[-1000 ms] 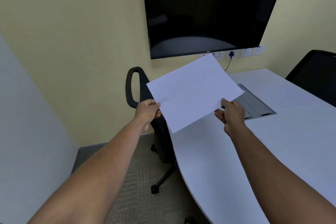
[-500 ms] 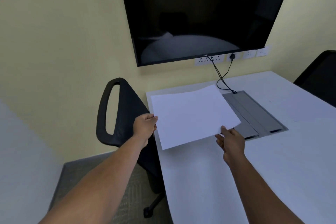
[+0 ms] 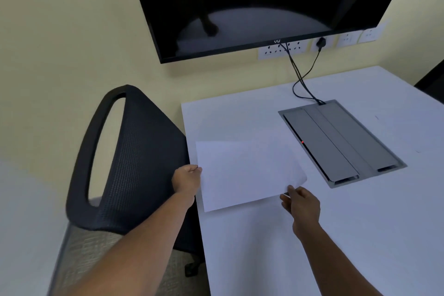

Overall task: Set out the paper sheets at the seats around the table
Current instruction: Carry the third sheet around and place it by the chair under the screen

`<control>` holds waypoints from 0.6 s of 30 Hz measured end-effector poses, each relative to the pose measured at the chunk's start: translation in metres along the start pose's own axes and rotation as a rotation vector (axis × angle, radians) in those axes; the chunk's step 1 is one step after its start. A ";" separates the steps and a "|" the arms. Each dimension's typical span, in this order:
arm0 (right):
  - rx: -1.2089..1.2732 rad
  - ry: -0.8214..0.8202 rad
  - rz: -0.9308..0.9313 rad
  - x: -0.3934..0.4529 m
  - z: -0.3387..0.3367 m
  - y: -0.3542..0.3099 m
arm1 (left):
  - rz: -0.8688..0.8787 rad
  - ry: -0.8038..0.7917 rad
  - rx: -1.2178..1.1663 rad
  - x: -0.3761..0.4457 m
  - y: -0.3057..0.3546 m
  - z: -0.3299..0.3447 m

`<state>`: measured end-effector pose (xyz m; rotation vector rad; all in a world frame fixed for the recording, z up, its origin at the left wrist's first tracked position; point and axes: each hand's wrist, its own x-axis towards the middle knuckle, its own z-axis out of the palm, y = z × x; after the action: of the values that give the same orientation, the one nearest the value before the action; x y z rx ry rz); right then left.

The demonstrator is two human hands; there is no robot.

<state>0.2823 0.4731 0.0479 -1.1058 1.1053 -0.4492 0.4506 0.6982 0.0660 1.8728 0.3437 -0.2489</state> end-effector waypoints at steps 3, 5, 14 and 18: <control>-0.045 0.035 0.003 0.016 0.000 0.012 | -0.049 0.002 0.020 0.012 -0.013 0.014; -0.072 0.050 0.008 0.025 0.002 0.018 | -0.079 0.008 0.042 0.019 -0.022 0.021; -0.233 0.076 -0.006 0.049 0.008 0.040 | -0.113 0.039 0.161 0.044 -0.052 0.041; -0.353 0.073 -0.034 0.053 0.008 0.042 | -0.091 0.032 0.271 0.052 -0.059 0.045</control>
<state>0.3035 0.4550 -0.0146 -1.4278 1.2630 -0.3299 0.4784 0.6792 -0.0181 2.1325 0.4354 -0.3415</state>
